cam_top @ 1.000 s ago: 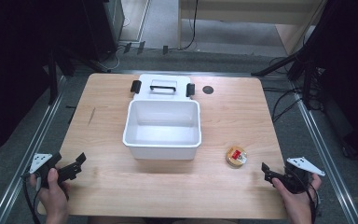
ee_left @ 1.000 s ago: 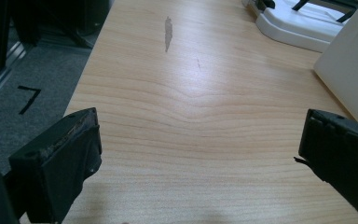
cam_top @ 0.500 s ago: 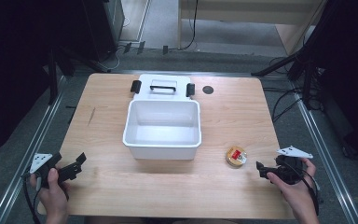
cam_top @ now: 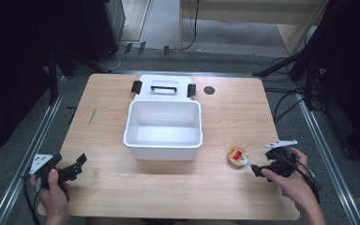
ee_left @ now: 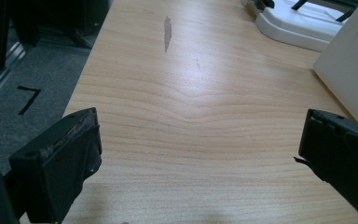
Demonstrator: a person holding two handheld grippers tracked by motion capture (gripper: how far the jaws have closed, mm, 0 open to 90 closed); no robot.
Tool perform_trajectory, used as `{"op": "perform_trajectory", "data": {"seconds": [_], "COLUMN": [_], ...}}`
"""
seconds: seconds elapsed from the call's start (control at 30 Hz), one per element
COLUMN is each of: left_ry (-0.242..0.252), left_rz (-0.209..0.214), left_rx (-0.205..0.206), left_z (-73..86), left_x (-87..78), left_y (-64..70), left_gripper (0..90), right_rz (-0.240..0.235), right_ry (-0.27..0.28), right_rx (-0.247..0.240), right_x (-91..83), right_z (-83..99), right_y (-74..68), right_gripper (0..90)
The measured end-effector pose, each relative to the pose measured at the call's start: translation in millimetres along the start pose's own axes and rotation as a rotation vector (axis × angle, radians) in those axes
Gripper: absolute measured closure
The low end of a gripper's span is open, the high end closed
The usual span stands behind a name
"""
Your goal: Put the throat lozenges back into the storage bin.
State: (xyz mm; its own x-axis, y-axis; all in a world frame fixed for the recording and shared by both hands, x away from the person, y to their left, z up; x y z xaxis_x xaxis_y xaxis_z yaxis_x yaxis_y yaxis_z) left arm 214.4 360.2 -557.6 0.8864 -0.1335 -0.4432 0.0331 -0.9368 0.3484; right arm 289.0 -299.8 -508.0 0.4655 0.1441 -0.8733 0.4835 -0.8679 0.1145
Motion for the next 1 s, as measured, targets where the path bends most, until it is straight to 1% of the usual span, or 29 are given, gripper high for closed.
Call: {"op": "perform_trajectory", "data": {"seconds": [0.1,0.13,0.17,0.2,0.3,0.33,0.43,0.53,0.57,0.63,0.73,0.83,0.9,0.93,0.97,1.0], "left_ry": [0.001,0.001,0.001,0.001,0.000,0.000,0.000,0.000,0.000,-0.001,-0.001,-0.001,0.000,0.000,0.000,0.000], "left_rz": [0.000,0.000,0.000,0.000,0.001,0.001,0.003,0.003,0.004,0.003,0.004,0.003,0.003,0.002,0.002,0.002], "left_rx": [0.000,0.000,0.000,0.000,0.000,0.000,0.001,-0.002,0.001,0.001,-0.002,-0.002,0.001,0.001,0.001,0.001], "left_z": [0.0,0.0,0.0,0.0,-0.1,-0.1,-0.1,0.0,-0.1,-0.1,0.0,-0.1,-0.2,-0.2,-0.2,-0.2], "left_x": [0.0,0.0,0.1,0.1,0.1,0.1,0.3,0.3,0.3,0.3,0.4,0.5,0.5,0.5,0.6,0.6], "left_y": [0.0,0.0,0.0,0.0,-0.1,-0.1,-0.2,0.0,-0.2,-0.1,0.1,0.4,0.4,0.4,0.2,0.2], "left_gripper": [0.0,0.0,0.0,0.0,0.0,0.0,0.0,0.0,0.0,0.0,0.0,0.0,0.0,0.0,0.0,0.0], "right_rz": [-0.016,-0.019,-0.018,-0.021,-0.027,-0.027,-0.030,-0.036,-0.039,-0.042,-0.051,-0.052,-0.056,-0.056,-0.067,-0.071], "right_ry": [-0.064,-0.076,-0.101,-0.113,-0.141,-0.141,-0.183,-0.196,-0.214,-0.219,-0.242,-0.271,-0.284,-0.284,-0.300,-0.304], "right_rx": [-0.028,-0.033,-0.052,-0.053,-0.068,-0.068,-0.084,-0.092,-0.095,-0.096,-0.104,-0.125,-0.141,-0.141,-0.144,-0.153], "right_x": [1.6,2.0,2.4,2.6,4.4,4.4,7.0,8.5,9.8,10.2,10.6,11.3,12.1,12.1,12.8,13.8], "right_z": [-7.1,-8.7,-12.9,-14.9,-20.2,-20.2,-26.3,-29.0,-31.7,-33.1,-38.8,-44.4,-48.3,-48.3,-52.5,-54.5], "right_y": [-1.7,-2.3,-3.8,-4.7,-6.2,-6.2,-8.3,-8.7,-9.3,-9.6,-10.4,-12.2,-13.4,-13.4,-15.7,-16.6], "right_gripper": [3.2,3.1,2.8,2.8,2.4,2.4,2.2,1.8,1.7,1.7,1.7,1.7,1.7,1.7,0.9,0.8]}}
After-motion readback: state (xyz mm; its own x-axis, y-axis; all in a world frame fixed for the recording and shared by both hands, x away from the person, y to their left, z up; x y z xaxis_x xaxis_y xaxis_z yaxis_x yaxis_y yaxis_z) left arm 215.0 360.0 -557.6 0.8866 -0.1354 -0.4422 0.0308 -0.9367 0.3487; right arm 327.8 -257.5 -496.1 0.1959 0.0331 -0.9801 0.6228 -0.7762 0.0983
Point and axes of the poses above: each handheld gripper's, and its own axes: x roughly forward along the jaws, z roughly out of its underside, y roughly to its right, the point moved 1 cm from there along x, roughly forward along the jaws, and after that the axes turned 7 degrees about -x, right-handed, at the moved point
